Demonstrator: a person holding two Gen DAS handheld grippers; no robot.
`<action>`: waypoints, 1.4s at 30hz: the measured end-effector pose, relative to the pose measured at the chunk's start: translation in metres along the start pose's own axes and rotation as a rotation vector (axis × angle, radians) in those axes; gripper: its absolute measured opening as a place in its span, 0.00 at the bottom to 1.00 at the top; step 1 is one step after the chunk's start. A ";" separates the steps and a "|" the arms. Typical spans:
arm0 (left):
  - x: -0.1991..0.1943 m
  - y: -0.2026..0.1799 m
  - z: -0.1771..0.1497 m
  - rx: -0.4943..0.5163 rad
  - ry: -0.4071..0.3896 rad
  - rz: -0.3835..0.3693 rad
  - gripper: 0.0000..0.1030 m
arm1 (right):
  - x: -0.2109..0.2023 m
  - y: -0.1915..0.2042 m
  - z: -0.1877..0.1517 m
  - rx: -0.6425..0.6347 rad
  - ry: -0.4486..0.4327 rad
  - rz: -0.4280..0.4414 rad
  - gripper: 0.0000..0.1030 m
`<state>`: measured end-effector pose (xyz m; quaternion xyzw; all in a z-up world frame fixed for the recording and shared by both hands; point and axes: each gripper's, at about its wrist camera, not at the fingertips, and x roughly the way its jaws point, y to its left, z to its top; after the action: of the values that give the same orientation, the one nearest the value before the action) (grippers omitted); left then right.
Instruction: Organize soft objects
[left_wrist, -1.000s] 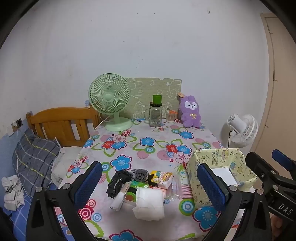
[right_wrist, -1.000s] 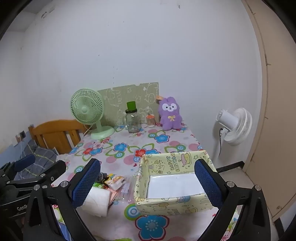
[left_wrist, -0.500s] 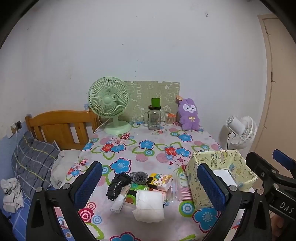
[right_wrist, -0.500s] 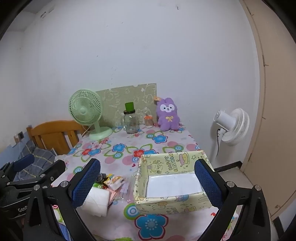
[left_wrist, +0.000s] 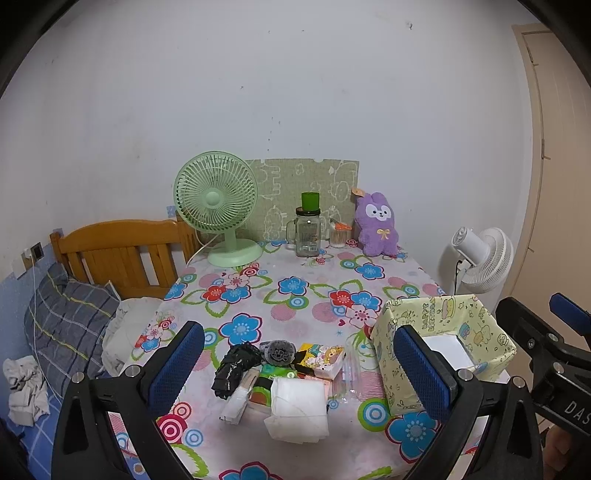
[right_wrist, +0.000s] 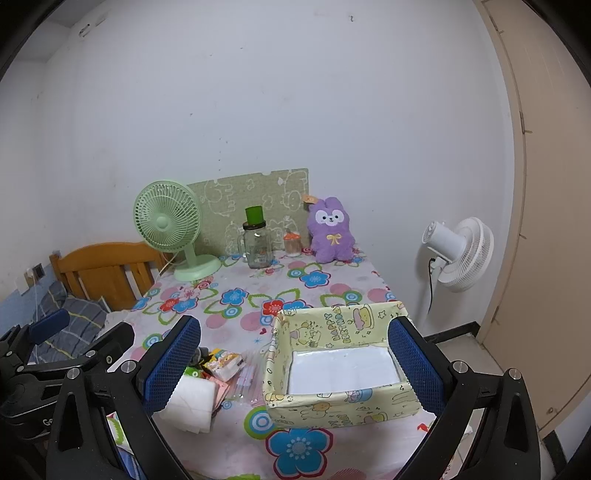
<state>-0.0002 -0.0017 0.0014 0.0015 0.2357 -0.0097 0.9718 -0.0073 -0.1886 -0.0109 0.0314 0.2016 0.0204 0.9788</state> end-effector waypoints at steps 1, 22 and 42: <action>0.000 0.000 -0.001 -0.001 -0.001 -0.002 1.00 | 0.000 0.000 0.001 0.002 0.000 0.000 0.99; -0.001 0.001 0.000 -0.003 0.000 -0.013 1.00 | 0.000 0.002 -0.001 0.000 -0.015 -0.006 0.99; -0.006 -0.008 0.001 0.019 -0.010 -0.025 1.00 | -0.007 0.001 -0.003 0.001 -0.037 -0.006 0.99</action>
<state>-0.0054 -0.0091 0.0051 0.0074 0.2307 -0.0242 0.9727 -0.0154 -0.1875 -0.0111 0.0317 0.1835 0.0171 0.9824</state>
